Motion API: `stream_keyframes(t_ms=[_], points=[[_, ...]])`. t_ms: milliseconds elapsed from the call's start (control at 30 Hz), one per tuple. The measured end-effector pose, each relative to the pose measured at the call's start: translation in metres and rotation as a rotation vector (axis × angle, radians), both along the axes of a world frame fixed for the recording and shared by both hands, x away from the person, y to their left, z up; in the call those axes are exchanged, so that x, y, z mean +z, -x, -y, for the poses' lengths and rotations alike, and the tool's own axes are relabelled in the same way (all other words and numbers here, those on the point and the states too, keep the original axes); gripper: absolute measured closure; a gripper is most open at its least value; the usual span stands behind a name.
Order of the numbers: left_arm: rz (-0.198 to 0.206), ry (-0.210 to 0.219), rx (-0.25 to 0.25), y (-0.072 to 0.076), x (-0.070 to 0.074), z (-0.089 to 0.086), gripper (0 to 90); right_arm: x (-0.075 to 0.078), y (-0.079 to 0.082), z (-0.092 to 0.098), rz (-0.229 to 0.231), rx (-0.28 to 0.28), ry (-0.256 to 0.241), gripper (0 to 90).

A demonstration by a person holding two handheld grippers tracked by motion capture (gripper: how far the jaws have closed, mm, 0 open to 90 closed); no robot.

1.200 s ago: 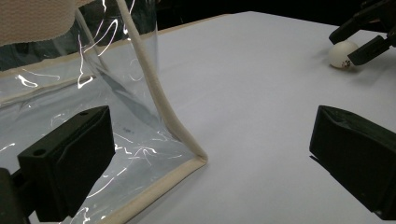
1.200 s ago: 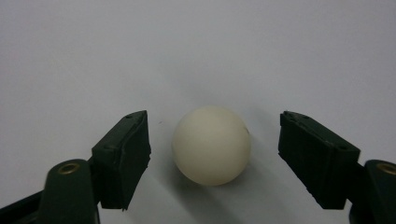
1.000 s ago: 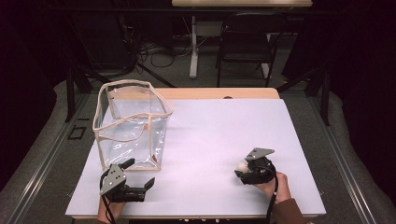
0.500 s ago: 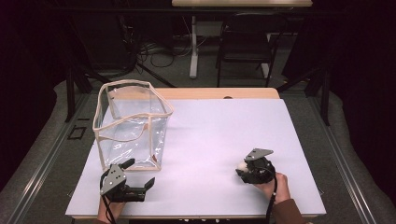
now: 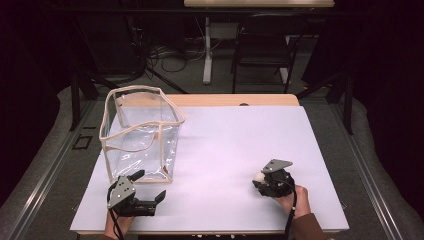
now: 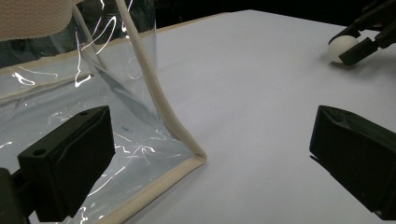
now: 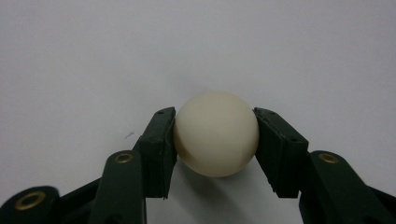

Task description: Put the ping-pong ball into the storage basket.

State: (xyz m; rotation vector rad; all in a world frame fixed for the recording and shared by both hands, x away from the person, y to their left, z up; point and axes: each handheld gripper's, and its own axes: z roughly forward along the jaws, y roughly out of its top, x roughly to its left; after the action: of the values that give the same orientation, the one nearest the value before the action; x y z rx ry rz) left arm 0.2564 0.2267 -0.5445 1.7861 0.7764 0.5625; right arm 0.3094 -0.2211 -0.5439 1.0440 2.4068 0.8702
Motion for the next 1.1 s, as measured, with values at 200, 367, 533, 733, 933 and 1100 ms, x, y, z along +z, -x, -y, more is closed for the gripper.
stream_keyframes(t_ms=[200, 367, 533, 733, 933, 1100], points=[[-0.002, 0.0, 0.0, 0.0, 0.0, 0.0, 0.0, 0.004, 0.002, 0.0, 0.019, 0.003, -0.004, 50.5], [-0.002, 0.001, -0.001, 0.0, 0.0, 0.0, 0.0, 0.009, 0.004, 0.0, 0.035, 0.007, -0.009, 50.5], [0.001, -0.002, -0.002, 0.0, 0.0, 0.0, 0.1, 0.017, 0.006, 0.002, 0.059, 0.008, -0.025, 50.5], [0.002, 0.001, -0.001, 0.0, 0.0, 0.0, 0.0, 0.023, 0.008, 0.001, 0.077, 0.014, -0.031, 50.6], [-0.001, -0.002, -0.002, 0.0, 0.0, 0.001, 0.0, 0.027, 0.009, -0.001, 0.087, 0.013, -0.034, 50.8], [0.002, -0.002, -0.001, 0.0, 0.0, 0.0, 0.0, 0.031, 0.009, -0.001, 0.099, 0.016, -0.044, 50.8]])
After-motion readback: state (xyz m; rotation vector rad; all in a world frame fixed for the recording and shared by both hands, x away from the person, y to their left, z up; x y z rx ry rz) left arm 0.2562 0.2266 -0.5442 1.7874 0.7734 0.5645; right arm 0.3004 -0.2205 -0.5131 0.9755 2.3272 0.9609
